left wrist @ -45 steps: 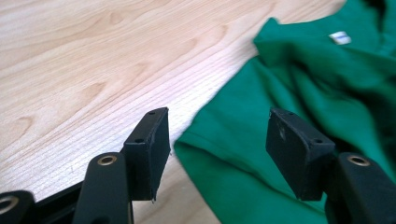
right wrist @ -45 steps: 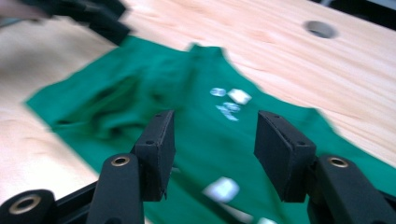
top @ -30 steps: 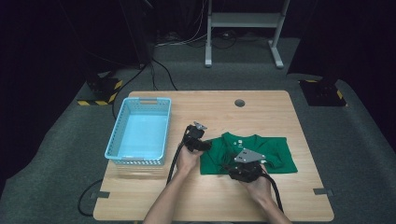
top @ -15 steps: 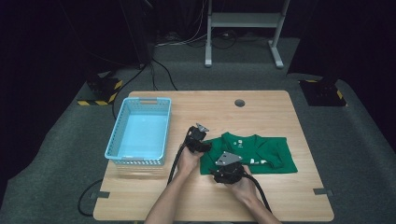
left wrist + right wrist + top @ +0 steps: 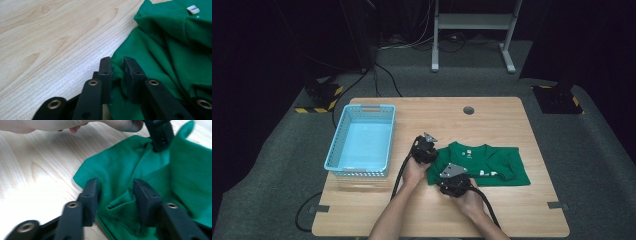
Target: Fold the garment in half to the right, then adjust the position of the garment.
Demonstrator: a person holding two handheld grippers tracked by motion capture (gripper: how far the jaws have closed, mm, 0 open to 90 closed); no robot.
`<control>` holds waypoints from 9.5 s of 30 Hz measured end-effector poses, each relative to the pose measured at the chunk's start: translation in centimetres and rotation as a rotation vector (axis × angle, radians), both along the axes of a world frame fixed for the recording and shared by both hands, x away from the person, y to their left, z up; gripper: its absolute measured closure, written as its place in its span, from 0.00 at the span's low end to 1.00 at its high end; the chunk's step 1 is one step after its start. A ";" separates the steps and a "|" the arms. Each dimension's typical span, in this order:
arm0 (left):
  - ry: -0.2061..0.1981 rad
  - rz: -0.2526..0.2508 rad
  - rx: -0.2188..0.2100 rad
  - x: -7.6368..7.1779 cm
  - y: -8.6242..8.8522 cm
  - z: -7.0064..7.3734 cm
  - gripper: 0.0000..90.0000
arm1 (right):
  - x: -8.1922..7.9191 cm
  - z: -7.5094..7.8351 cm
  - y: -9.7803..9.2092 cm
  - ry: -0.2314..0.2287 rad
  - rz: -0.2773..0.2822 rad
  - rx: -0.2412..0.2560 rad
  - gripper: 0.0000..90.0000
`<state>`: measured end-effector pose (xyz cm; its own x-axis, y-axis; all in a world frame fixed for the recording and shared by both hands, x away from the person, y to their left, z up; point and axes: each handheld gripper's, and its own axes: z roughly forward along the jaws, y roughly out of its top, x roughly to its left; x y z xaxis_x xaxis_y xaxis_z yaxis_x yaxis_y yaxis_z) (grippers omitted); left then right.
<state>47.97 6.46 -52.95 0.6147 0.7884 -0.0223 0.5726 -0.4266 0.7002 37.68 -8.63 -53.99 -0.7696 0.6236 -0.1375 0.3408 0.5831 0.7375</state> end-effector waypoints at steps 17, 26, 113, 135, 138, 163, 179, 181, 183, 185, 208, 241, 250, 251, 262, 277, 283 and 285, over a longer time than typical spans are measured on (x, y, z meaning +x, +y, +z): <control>-0.005 -0.051 0.002 0.2 0.1 1.2 0.95 | -0.2 0.5 -0.3 -0.038 -0.026 -0.010 0.95; -0.035 -0.073 -0.055 -0.3 0.6 3.4 0.96 | -0.7 2.1 -1.0 -0.062 -0.020 0.043 0.95; -0.118 -0.102 -0.166 -1.5 7.4 15.0 0.96 | -1.7 13.1 3.3 -0.148 0.112 0.283 0.95; -0.082 -0.151 -0.173 -0.8 4.1 12.6 0.96 | -2.0 11.8 1.4 -0.127 0.073 0.247 0.95; -0.076 -0.158 -0.181 -0.7 3.5 12.2 0.96 | -2.0 11.6 0.9 -0.123 0.065 0.246 0.95; -0.022 -0.235 -0.200 0.1 -2.4 9.2 0.96 | -2.9 9.1 -4.9 -0.108 -0.044 0.271 0.95; -0.045 -0.268 -0.143 0.0 -6.8 6.9 0.96 | -3.2 6.0 -9.2 -0.071 -0.160 0.234 0.95; -0.038 -0.269 -0.141 0.0 -7.1 6.4 0.96 | -3.3 5.6 -9.7 -0.069 -0.175 0.226 0.95; -0.035 -0.270 -0.135 0.0 -7.4 6.0 0.96 | -3.3 5.3 -10.1 -0.067 -0.189 0.217 0.95; -0.027 -0.271 -0.133 0.0 -7.6 5.5 0.96 | -3.3 4.9 -10.6 -0.065 -0.200 0.203 0.95; -0.028 -0.267 -0.093 -0.2 -9.9 1.9 0.95 | -2.8 1.6 -12.7 -0.005 -0.263 0.152 0.94; -0.089 -0.147 -0.154 -1.8 -5.9 5.0 0.49 | -1.3 2.4 -14.1 0.020 -0.271 0.179 0.55; -0.077 -0.112 -0.157 -3.6 -4.3 5.1 0.44 | -1.0 2.7 -15.0 0.017 -0.272 0.180 0.54; -0.074 -0.107 -0.162 -4.0 -4.1 5.0 0.44 | -1.0 2.7 -15.1 0.017 -0.274 0.181 0.54; -0.036 -0.039 -0.139 -6.9 -2.6 3.0 0.39 | -0.4 2.2 -16.5 0.052 -0.267 0.173 0.53; 0.006 -0.024 -0.195 -8.9 -1.6 1.5 0.37 | 0.2 0.9 -15.9 0.081 -0.231 0.127 0.53; 0.011 -0.004 -0.180 -8.4 -1.3 1.1 0.37 | 0.2 0.7 -15.6 0.086 -0.226 0.120 0.54; 0.013 0.002 -0.171 -8.2 -1.2 1.0 0.37 | 0.2 0.7 -15.6 0.086 -0.225 0.121 0.54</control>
